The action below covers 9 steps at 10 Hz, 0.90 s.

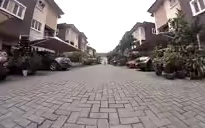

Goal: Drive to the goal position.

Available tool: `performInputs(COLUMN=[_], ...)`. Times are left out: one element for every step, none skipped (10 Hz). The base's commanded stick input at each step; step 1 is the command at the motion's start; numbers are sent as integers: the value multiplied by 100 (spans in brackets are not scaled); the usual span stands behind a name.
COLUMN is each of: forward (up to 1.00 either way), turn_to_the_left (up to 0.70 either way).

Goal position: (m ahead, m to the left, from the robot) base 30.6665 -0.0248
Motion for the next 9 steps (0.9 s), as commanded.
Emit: performInputs(forward=[70, 70, 70, 70, 70, 70, 70, 70, 70], turn_to_the_left=[0, 0, 0, 0, 0, 0, 0, 0, 0])
